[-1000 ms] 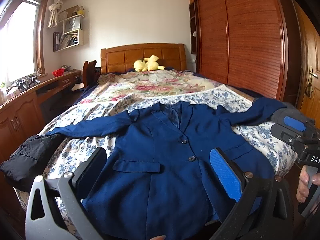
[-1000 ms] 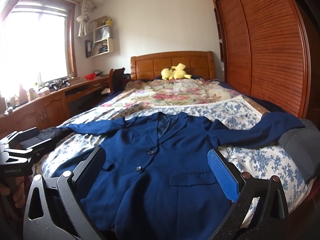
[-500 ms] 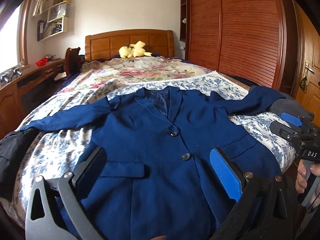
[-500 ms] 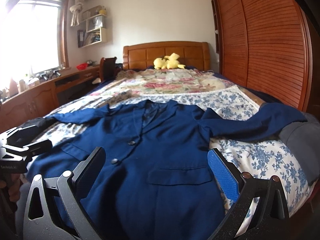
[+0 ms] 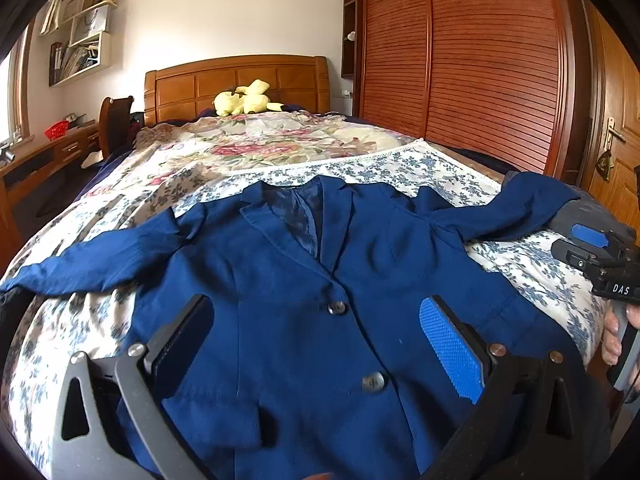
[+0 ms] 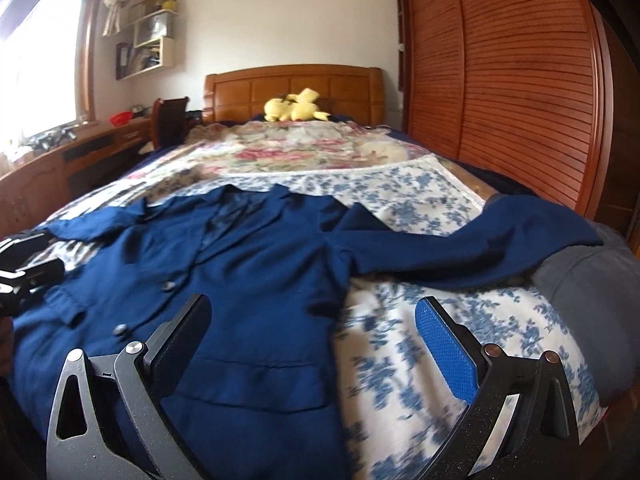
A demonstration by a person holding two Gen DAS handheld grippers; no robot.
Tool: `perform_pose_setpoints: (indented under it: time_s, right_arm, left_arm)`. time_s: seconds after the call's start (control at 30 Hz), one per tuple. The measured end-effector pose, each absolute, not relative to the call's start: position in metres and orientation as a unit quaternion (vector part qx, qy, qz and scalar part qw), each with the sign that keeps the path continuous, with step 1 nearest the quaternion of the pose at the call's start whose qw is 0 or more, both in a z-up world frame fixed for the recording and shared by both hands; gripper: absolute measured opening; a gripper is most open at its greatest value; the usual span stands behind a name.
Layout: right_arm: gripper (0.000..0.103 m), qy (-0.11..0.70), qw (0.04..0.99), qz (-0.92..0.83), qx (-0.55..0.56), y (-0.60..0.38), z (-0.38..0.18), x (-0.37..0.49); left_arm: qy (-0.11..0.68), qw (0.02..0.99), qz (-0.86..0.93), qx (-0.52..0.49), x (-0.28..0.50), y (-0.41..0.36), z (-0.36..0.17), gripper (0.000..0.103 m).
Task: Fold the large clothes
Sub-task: 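Move the right tool to the jacket sleeve and grasp its cuff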
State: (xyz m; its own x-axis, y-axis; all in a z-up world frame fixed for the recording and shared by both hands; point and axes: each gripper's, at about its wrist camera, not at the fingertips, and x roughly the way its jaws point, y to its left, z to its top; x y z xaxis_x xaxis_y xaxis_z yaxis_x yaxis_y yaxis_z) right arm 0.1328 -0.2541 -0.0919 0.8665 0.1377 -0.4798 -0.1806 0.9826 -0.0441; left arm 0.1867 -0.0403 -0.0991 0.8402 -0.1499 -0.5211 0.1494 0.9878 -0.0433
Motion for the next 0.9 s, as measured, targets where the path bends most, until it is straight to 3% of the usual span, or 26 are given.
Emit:
perform_pose_setpoints:
  time_s: [0.63,0.9]
  right_arm:
    - [0.101,0.347,0.937,-0.006,-0.043,-0.357,-0.135,0.233]
    - [0.099,0.387,0.919,-0.043,0.065,-0.414,-0.138,0.273]
  left_arm:
    - [0.290,0.951,-0.111,-0.009,0.223,-0.052,-0.141,0.103]
    - [0.294,0.948,-0.121,-0.023,0.224,-0.047,-0.143,0.103]
